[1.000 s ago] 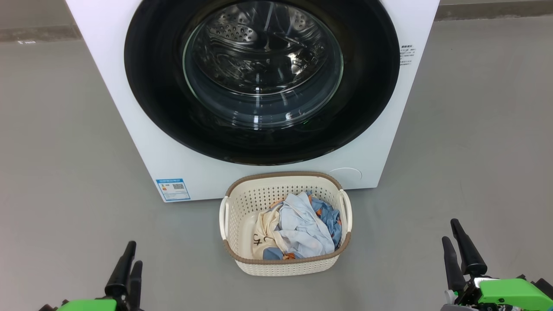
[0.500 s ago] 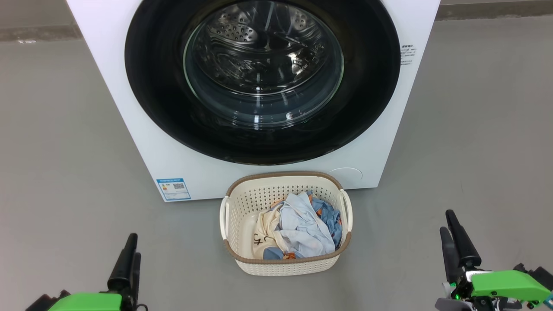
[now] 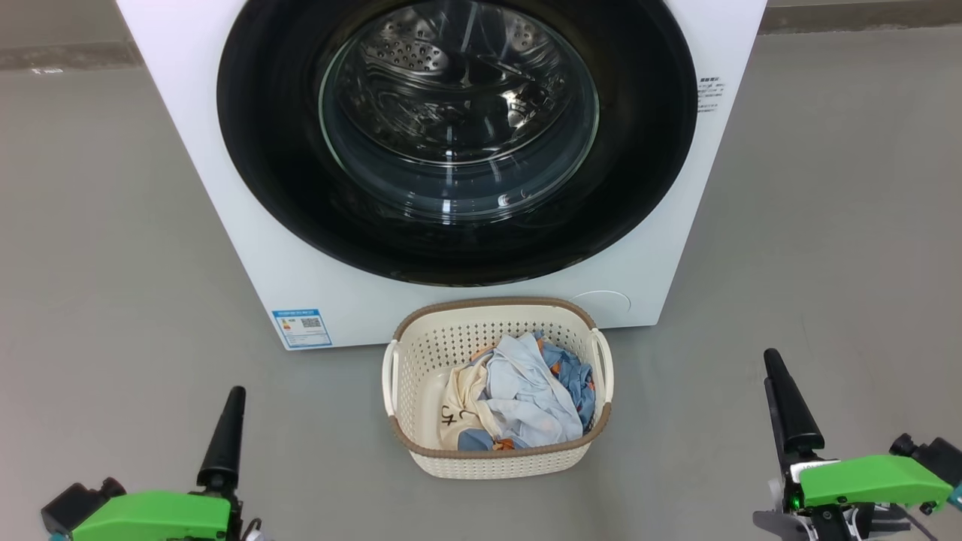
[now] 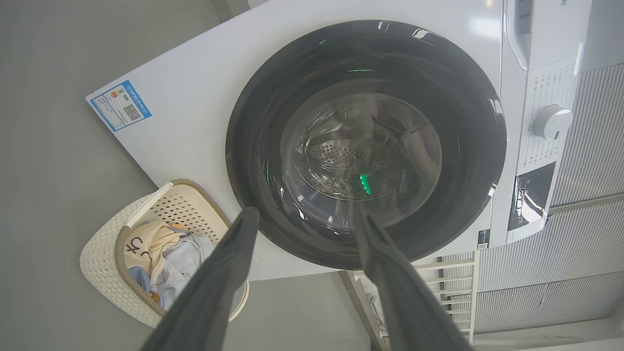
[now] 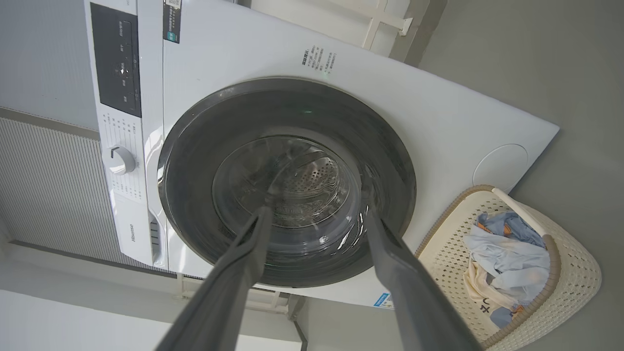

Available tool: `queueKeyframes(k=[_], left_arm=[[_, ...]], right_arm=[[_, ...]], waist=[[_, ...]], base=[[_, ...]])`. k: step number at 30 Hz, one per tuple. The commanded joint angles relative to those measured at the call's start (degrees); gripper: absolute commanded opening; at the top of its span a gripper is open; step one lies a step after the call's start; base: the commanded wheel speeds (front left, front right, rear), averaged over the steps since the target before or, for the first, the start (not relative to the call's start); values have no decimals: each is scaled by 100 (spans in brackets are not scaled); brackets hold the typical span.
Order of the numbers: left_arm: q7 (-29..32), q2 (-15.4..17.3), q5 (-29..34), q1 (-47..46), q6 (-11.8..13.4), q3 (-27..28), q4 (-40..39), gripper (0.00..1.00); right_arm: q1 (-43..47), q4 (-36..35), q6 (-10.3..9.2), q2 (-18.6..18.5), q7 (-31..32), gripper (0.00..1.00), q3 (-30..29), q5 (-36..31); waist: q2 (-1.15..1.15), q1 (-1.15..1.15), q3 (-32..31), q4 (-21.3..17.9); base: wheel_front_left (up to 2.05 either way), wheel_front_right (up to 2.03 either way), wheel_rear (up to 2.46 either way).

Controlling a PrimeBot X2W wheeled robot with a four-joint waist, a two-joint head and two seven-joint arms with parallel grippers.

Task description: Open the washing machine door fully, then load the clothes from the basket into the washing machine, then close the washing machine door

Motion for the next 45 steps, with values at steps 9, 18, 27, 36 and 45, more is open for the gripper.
queueKeyframes(k=[9,18,27,36,45], left_arm=[[-196,184,917,-311,-12,-25,-239,100],[-348,190,2026,-350,-14,-88,-276,100],[-482,202,3073,-369,-15,-107,-249,100],[-634,193,4090,-405,18,-173,-169,100],[-803,152,4789,-463,2,-188,-154,100]], right_arm=[[-350,-311,4,-76,-193,100,137,-978],[-382,-355,5,-126,-344,100,260,-2017],[-435,-263,5,-151,-478,100,376,-3159],[-515,-172,6,-125,-628,100,438,-4200],[-609,-72,7,-100,-796,100,466,-5100]], waist=[[0,-1,0,-11],[0,-1,-13,-17],[0,-1,-24,-15],[0,-1,-19,-16],[0,-1,-38,-24]], base=[[0,0,0],[0,0,0],[0,0,0],[0,0,0],[0,0,0]])
